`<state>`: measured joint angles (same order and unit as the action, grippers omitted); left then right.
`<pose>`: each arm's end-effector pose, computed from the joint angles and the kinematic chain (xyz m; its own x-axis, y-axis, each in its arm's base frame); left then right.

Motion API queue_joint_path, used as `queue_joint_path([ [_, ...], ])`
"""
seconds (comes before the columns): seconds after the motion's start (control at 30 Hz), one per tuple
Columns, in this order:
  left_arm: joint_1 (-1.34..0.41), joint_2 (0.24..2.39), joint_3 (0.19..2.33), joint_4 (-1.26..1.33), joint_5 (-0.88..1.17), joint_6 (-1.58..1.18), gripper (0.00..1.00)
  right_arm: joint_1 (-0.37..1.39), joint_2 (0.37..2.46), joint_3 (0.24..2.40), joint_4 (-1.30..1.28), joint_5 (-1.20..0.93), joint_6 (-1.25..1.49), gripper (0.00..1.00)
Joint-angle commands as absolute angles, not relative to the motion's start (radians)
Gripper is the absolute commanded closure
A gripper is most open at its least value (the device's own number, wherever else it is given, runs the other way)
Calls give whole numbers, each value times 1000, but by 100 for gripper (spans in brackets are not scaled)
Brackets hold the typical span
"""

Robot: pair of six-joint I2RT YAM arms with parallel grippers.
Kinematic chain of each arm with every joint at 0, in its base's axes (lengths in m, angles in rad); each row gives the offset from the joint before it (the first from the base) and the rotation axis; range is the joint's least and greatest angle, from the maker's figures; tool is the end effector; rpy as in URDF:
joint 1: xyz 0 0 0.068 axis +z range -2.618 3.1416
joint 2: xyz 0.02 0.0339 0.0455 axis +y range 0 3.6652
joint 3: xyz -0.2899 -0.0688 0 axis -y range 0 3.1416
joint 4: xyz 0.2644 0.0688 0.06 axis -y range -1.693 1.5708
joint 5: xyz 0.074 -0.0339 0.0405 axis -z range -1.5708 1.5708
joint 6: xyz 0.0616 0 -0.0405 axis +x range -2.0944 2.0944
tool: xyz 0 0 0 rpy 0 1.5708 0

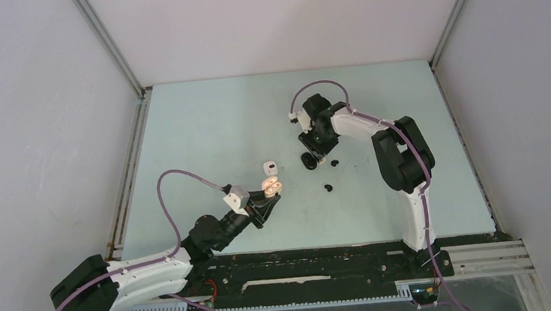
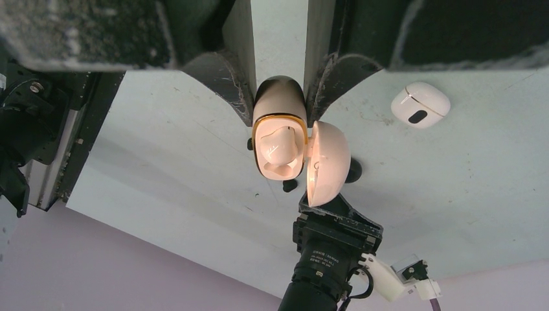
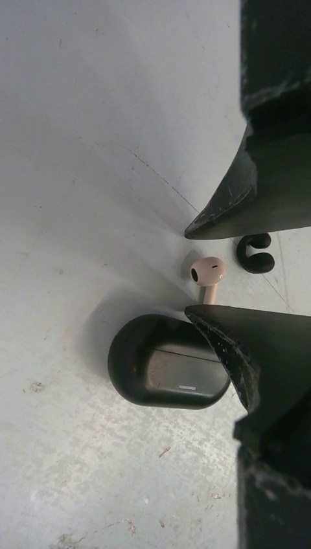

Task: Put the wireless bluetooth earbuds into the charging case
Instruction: Pick up the right earbud from the center of the board.

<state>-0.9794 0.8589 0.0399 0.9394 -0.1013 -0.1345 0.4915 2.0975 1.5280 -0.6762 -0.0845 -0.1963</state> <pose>0.1107 -0.1537 0.1971 -0.0369 -0.1844 -0.9822 0.7720 0.6189 -0.1452 0.4066 0.2236 0.1438 -0.7230 -0.6075 -0.3289 -0.6475 0.7619 0.0161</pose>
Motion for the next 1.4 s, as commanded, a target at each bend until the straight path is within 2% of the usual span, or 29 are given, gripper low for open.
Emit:
queue_joint_path([
  [0.0,-980,861,75,986,-95,-150,100,490,2071,1522,-672,-68,-202,56],
  [0.33,-980,843,69,969,-101,-147,100,471,2055,1512,-678,-74,-176,61],
  [0.57,-980,863,71,984,-97,-149,100,469,2036,1488,-671,-76,-161,58],
  [0.83,-980,866,68,988,-93,-152,100,471,2064,1494,-675,-107,-165,65],
  [0.93,-980,864,67,986,-95,-152,100,477,2069,1496,-675,-109,-166,71],
  [1.13,-980,873,67,989,-99,-148,100,483,2025,1491,-680,-111,-175,98],
  [1.37,-980,933,95,1018,-77,-137,100,483,1793,1466,-703,-140,-232,100],
])
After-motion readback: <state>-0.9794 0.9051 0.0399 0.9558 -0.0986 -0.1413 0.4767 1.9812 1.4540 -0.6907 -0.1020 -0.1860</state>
